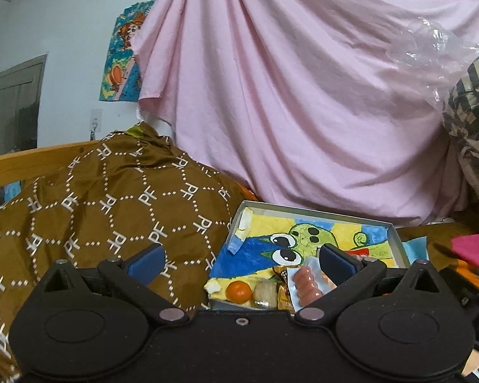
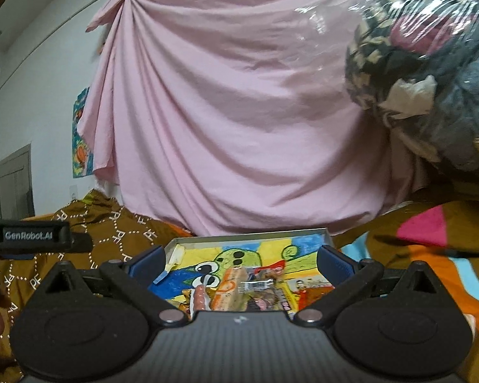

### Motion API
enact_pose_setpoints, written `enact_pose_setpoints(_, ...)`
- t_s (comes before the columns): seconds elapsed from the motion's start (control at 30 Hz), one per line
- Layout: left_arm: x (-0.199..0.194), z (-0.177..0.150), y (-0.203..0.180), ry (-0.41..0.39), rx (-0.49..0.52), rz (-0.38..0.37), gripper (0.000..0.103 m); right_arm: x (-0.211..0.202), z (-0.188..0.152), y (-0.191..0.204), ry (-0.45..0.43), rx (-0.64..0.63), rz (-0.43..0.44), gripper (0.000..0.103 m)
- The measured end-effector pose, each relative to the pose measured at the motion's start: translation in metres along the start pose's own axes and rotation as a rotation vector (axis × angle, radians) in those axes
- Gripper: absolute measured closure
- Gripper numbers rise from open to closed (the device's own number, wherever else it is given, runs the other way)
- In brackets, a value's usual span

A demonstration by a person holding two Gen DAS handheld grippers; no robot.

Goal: Organize snacks

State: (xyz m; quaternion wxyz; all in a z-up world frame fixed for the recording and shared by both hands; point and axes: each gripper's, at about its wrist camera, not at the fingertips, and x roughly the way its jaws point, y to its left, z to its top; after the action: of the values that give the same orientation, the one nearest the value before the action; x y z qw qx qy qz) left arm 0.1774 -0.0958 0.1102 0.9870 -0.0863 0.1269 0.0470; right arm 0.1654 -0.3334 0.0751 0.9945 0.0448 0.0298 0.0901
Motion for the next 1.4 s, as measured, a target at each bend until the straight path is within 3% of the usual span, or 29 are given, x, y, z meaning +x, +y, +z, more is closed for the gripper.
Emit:
enact_pose_setpoints(1.03, -0.055, -0.052, 0.033, 0.002, -0.035, 0.025, 0.001, -0.062, -0.036, 0.019, 0.049, 0.001, -0.043, 0.0)
enact_pose_setpoints(1.4, -0.073, -0.07, 0.042, -0.003, -0.018, -0.032, 0.001, -0.077, -0.048, 0.031, 0.075, 0.028, -0.054, 0.0)
